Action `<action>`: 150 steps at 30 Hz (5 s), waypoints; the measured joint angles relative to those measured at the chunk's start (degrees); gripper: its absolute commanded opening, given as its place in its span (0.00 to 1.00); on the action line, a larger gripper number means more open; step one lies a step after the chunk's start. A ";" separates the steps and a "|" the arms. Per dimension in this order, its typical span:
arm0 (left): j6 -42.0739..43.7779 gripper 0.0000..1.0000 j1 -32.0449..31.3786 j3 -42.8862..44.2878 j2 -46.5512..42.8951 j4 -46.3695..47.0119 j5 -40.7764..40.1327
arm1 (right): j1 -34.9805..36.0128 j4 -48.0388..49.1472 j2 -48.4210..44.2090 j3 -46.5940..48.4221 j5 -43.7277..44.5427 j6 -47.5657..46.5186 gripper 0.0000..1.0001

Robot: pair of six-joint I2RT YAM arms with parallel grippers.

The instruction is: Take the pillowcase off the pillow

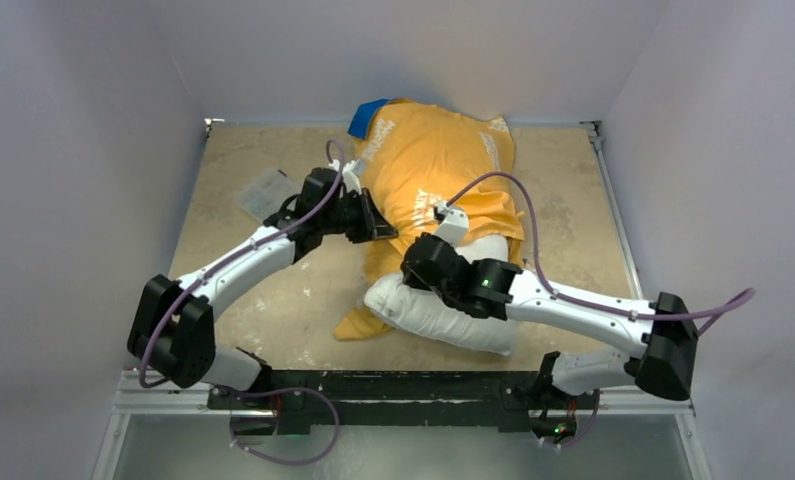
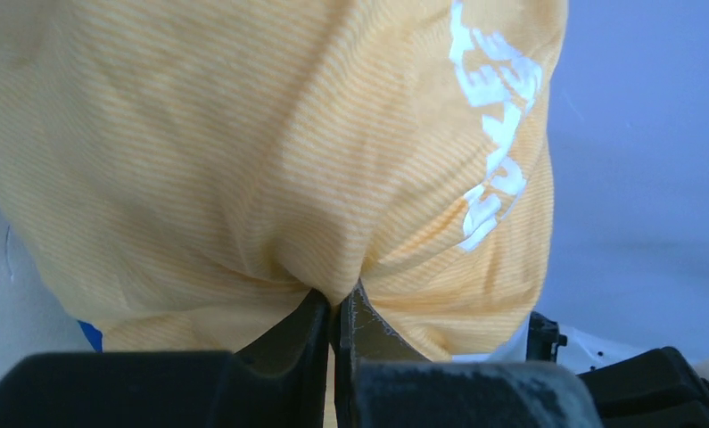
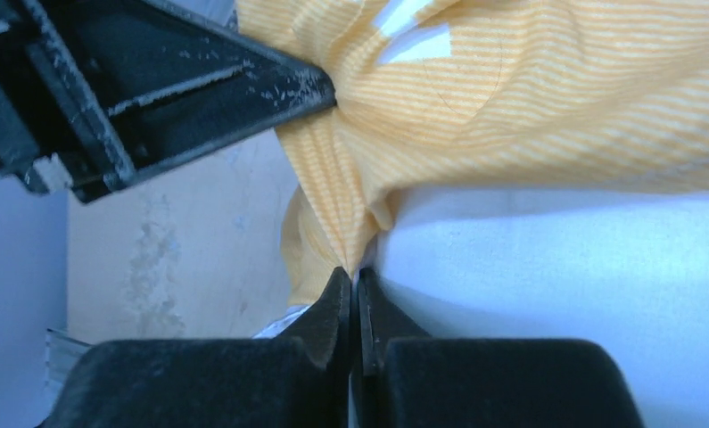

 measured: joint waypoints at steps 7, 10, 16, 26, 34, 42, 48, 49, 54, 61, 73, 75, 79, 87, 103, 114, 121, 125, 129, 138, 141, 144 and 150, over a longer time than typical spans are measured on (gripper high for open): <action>1.62 0.00 5.99 14.23 8.59 0.28 -6.05 | 0.46 -2.58 -5.18 -1.75 -1.84 -2.36 0.04; 2.71 0.00 9.64 17.79 10.32 3.52 -11.02 | 1.31 -4.66 -5.46 -2.32 -3.74 -3.61 0.03; 4.55 0.12 9.25 18.86 10.56 3.15 -12.26 | 1.29 -5.44 -5.31 -2.36 -5.49 -5.03 0.37; 4.37 0.47 -2.49 1.11 -3.30 1.16 -13.62 | 1.53 -5.01 -5.27 0.57 -7.74 -8.46 0.79; 1.95 0.52 -4.98 -6.34 -13.60 -0.70 -13.64 | 1.57 -10.91 -5.16 4.83 -9.88 -9.75 0.89; -1.64 0.51 -8.92 -9.75 -11.26 3.82 -10.36 | 1.57 -13.81 -7.21 5.55 -13.75 -11.96 0.92; -2.78 0.30 -11.28 -9.97 -7.63 7.08 -10.45 | 1.57 -13.86 -5.97 4.68 -15.08 -13.84 0.92; -2.95 0.26 -11.30 -10.08 -7.21 7.43 -10.51 | 1.57 -13.73 -5.11 4.17 -15.06 -14.05 0.92; -2.91 0.00 -11.30 -10.14 -6.16 7.61 -11.10 | 1.57 -12.44 -0.57 2.60 -14.53 -14.38 0.89; -1.44 0.00 -11.61 -10.08 -4.90 6.62 -13.75 | 1.64 -10.80 4.17 1.92 -12.63 -14.49 0.31; 3.15 0.00 -9.84 -2.16 0.39 -1.29 -15.56 | 1.46 -8.61 3.43 -0.24 -9.77 -12.26 0.00; 3.34 0.00 -8.02 -0.15 1.90 -2.45 -14.23 | 1.20 -7.96 1.88 -0.72 -9.49 -12.17 0.00; 4.09 0.00 -2.43 6.36 6.64 -3.34 -15.58 | 1.16 -9.01 -3.23 -0.85 -9.55 -12.20 0.00; 6.95 0.00 2.84 23.32 18.97 -5.66 -19.21 | 0.90 -12.68 -18.36 0.42 -8.72 -12.31 0.00; 9.81 0.00 10.25 32.96 23.91 -11.08 -21.49 | 0.81 -13.57 -39.54 1.18 -11.47 -15.65 0.29; 9.62 0.00 10.16 19.12 12.22 -6.36 -24.22 | 1.31 0.70 -34.05 3.85 -18.43 -20.61 0.99; 9.57 0.00 5.14 11.78 5.84 -3.82 -24.37 | 1.27 4.37 -10.80 10.45 -10.86 -21.20 0.99; 9.55 0.00 4.85 9.81 3.17 -3.63 -24.37 | 0.87 3.34 2.78 12.50 -6.45 -20.65 0.99; 9.57 0.00 4.85 9.55 2.34 -3.63 -24.30 | 0.68 3.02 12.83 13.73 -2.29 -20.00 0.99; 9.60 0.00 4.85 8.61 2.32 -3.21 -24.50 | -2.91 8.76 24.72 9.03 3.54 -16.26 0.17; 9.57 0.00 4.85 8.61 2.32 -3.23 -24.52 | -3.52 10.78 24.74 7.80 3.41 -13.70 0.00; 9.57 0.00 4.85 8.61 2.32 -3.06 -24.52 | -3.54 12.55 22.14 5.92 2.34 -13.42 0.00; 9.57 0.00 5.16 8.61 2.47 -2.32 -24.52 | -4.92 18.69 4.35 -3.69 -4.28 -17.22 0.00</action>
